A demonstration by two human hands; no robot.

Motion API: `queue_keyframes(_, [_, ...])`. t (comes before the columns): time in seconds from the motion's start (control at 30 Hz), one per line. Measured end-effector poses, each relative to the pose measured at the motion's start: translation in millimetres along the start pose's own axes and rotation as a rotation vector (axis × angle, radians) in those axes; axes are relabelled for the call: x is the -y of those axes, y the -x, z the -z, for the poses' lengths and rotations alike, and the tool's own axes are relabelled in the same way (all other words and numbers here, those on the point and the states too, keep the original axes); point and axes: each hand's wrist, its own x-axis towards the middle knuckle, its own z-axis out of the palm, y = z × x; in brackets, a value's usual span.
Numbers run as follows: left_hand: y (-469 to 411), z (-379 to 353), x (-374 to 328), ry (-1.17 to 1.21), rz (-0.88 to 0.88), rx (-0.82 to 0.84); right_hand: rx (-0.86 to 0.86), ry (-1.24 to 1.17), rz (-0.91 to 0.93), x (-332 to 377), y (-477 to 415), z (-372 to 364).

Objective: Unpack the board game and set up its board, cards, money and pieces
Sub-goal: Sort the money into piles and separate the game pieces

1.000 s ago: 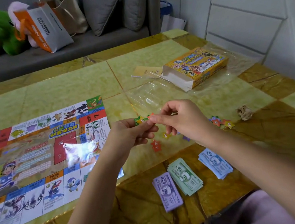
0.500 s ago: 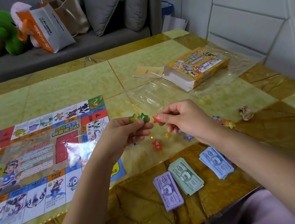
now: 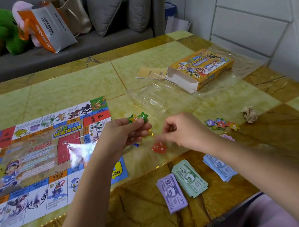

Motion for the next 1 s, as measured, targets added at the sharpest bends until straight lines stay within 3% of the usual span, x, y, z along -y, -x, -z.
queue_keyframes(0.1, [1.8,-6.3,1.4,-0.05,-0.012,0.018,-0.101,-0.317,0.015,3.2,0.2,11.7])
queue_keyframes(0.17, [4.4,-14.6,3.8,-0.099,-0.019,0.07,-0.108,-0.369,0.021,3.2,1.5,17.8])
queue_keyframes(0.33, [7.4,-31.4,11.3,-0.102,0.002,0.155,-0.091,-0.285,-0.003,-2.4,3.8,26.8])
queue_keyframes(0.5, [7.2,-33.4,10.9,-0.015,0.003,0.106,-0.181,-0.279,-0.094,-21.0,1.6,61.7])
queue_keyframes(0.7, [6.2,-37.1,8.6,0.119,0.129,0.105,-0.075,0.084,-0.202,-44.3,-1.6,63.9])
queue_keyframes(0.9, [2.5,-33.8,8.4,0.209,0.2,0.145,-0.156,0.198,-0.144,-46.0,-4.5,61.1])
queue_keyframes(1.0, [2.6,-32.7,8.5,0.209,0.184,0.148,-0.119,0.182,-0.091,-37.7,1.0,65.6])
